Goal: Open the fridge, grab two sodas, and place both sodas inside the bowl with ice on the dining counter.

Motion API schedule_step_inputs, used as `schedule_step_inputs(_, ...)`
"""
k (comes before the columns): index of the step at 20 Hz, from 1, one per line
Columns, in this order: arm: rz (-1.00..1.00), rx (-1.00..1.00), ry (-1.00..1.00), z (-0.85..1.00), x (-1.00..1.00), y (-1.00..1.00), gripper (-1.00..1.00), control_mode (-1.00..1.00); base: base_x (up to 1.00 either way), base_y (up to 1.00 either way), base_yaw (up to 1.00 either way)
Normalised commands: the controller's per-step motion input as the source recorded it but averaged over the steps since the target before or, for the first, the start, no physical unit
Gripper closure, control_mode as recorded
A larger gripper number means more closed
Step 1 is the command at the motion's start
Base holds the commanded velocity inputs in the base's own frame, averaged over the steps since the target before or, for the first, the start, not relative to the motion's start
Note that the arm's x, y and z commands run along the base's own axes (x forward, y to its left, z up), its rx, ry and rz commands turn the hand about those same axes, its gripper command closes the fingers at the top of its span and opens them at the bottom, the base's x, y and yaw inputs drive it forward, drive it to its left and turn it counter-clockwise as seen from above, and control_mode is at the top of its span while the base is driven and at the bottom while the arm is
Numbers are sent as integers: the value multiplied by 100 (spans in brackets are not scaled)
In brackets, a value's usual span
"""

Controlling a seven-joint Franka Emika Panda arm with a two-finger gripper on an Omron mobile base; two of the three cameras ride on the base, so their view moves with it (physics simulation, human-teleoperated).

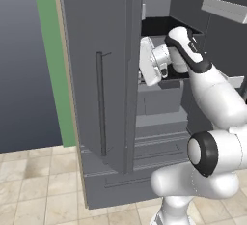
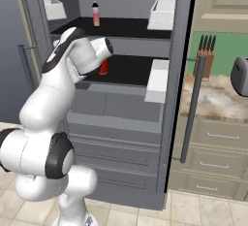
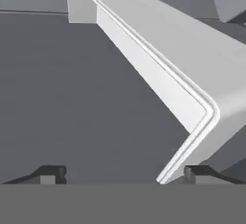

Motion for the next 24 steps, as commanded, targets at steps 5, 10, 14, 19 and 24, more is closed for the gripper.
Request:
schedule_step_inputs(5,9,2,4,0,-25,57,-100,-100,0,0,0)
schedule_step_inputs(10,7,0,6,0,-23,62,-100,-100,0,0,0)
schedule_step_inputs(14,6,0,7,0,-16,63,-100,-100,0,0,0)
schedule_step_inputs(19,4,0,9,0,-3,68,-100,-100,0,0,0)
schedule_step_inputs(24,3,0,11,0,0,74,-100,-100,0,0,0)
